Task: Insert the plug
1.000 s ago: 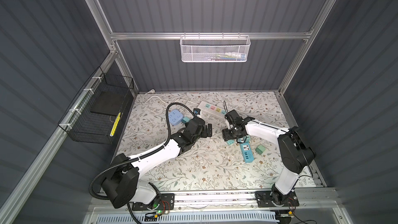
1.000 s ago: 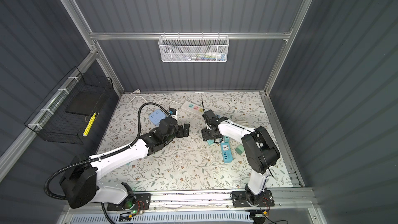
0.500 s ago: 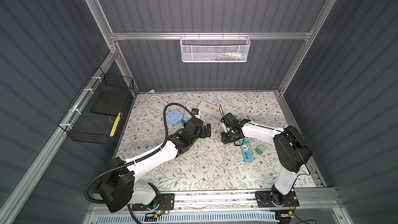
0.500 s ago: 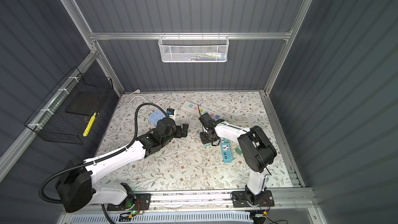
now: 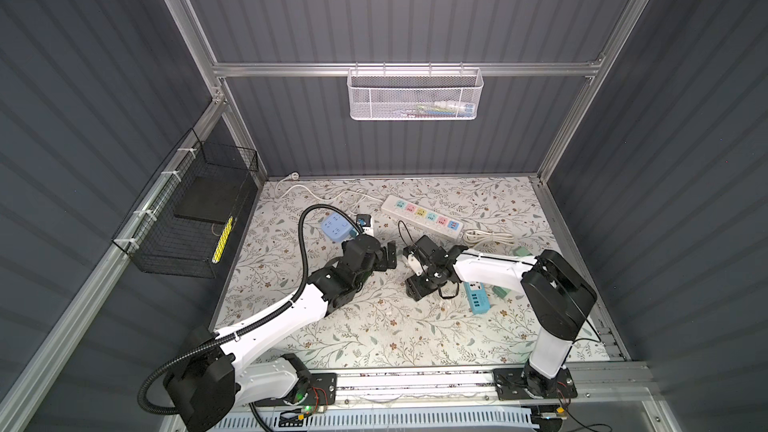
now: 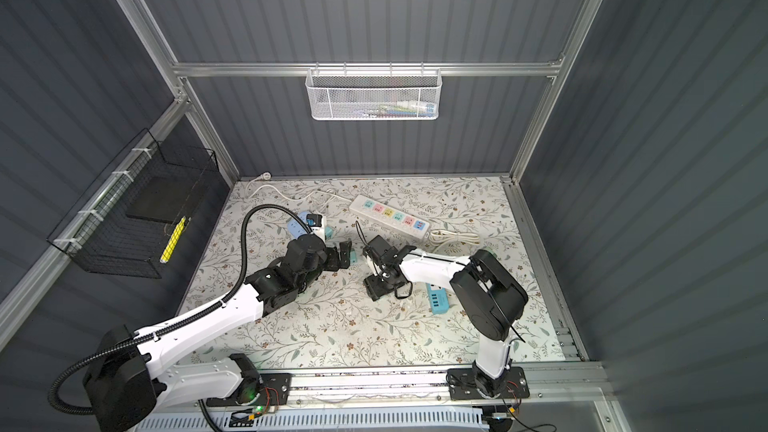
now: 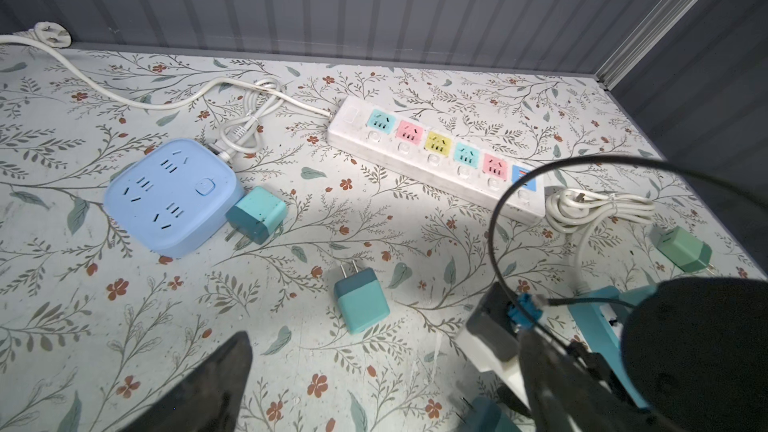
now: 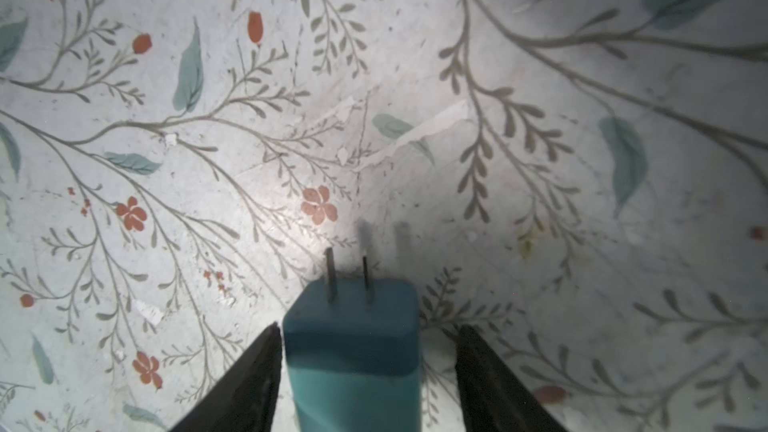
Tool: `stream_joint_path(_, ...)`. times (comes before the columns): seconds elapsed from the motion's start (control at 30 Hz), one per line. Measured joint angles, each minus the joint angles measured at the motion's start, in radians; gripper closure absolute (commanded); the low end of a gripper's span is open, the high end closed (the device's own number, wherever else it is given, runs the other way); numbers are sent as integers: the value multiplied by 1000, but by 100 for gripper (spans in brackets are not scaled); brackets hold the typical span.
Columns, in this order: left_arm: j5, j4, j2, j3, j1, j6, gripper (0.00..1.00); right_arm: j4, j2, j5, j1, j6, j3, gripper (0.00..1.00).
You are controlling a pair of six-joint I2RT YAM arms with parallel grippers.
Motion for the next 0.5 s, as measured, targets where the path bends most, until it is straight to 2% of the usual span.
stream_joint_path(0.3,0,1,2,-1,0,3,0,-45,-41,73,-5,14,-50,26)
stream_joint_path(0.5,0,1,16,0,0,8,0,-42,-57,114,-86,30,-65,26)
